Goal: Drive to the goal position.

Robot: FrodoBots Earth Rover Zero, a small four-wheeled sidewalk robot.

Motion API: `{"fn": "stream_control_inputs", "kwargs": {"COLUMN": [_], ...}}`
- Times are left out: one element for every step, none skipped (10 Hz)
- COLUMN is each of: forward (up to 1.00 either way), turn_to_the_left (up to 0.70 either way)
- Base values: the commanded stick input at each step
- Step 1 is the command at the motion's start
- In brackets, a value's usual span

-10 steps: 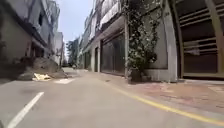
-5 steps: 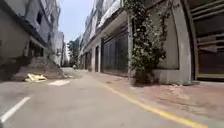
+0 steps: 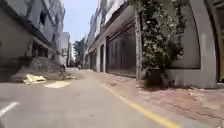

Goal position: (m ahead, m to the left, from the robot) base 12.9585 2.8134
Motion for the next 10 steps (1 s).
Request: {"fn": "stream_control_inputs", "kwargs": {"forward": [1.0,1.0,1.0,1.0,1.0,1.0,1.0,1.0,1.0,1.0], "turn_to_the_left": [0.0,0.0,0.0,0.0,0.0,0.0,0.0,0.0,0.0,0.0]}}
